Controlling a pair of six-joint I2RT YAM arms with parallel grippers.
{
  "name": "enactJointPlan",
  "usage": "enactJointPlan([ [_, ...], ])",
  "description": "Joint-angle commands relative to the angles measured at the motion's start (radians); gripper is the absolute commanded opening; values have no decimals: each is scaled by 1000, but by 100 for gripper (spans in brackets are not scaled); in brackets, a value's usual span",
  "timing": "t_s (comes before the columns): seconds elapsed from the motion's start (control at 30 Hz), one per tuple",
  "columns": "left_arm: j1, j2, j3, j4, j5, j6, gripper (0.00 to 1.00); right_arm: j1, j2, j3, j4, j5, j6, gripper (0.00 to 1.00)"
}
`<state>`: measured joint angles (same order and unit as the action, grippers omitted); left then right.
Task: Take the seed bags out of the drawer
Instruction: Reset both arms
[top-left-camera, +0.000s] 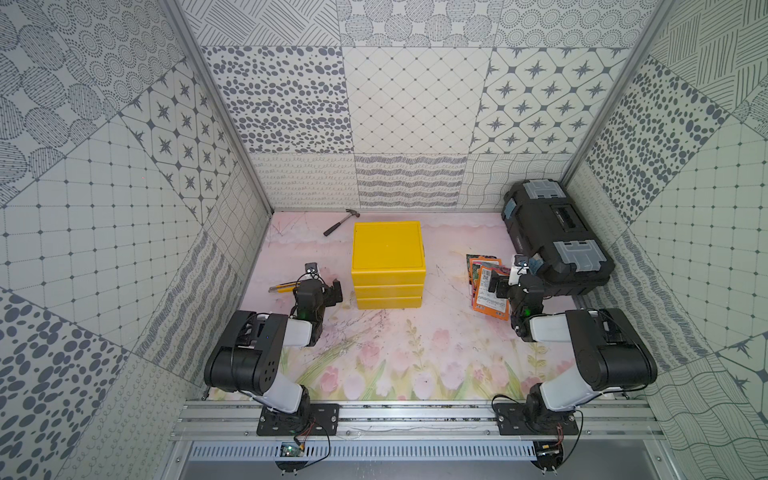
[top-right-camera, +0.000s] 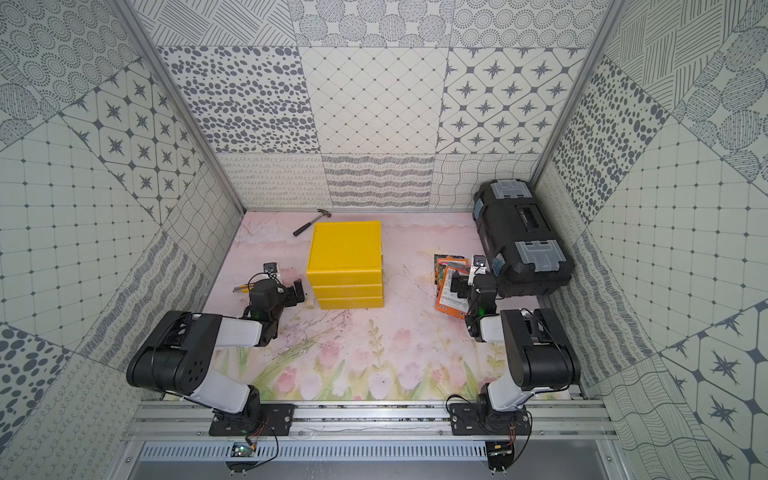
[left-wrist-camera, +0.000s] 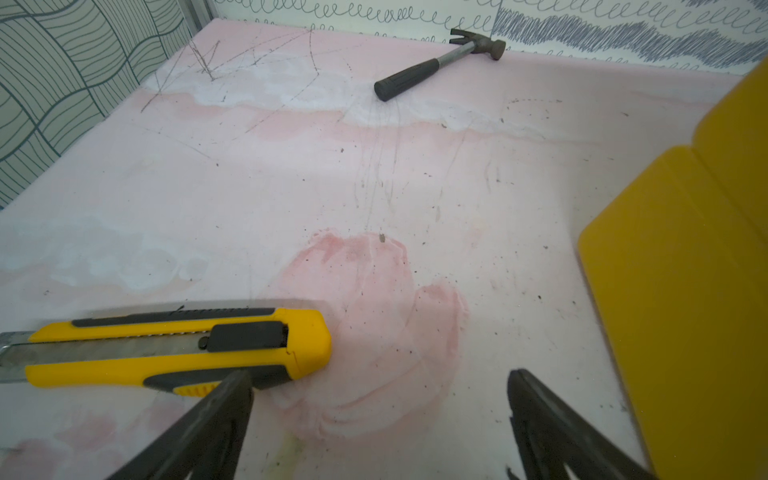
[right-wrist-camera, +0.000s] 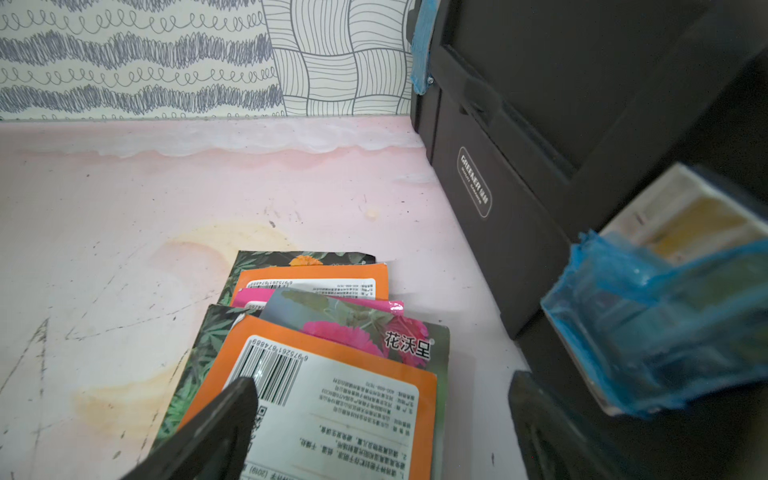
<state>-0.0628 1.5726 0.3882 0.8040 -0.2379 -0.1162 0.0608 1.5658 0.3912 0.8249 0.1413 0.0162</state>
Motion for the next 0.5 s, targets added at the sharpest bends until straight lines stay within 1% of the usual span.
enactJointPlan([
  [0.0, -5, 0, 6, 71, -5, 16, 100, -1, -10, 14, 24, -29, 13, 99],
  [0.47, -5, 0, 5, 75, -6, 17, 99, -3, -9, 20, 15, -37, 15, 99],
])
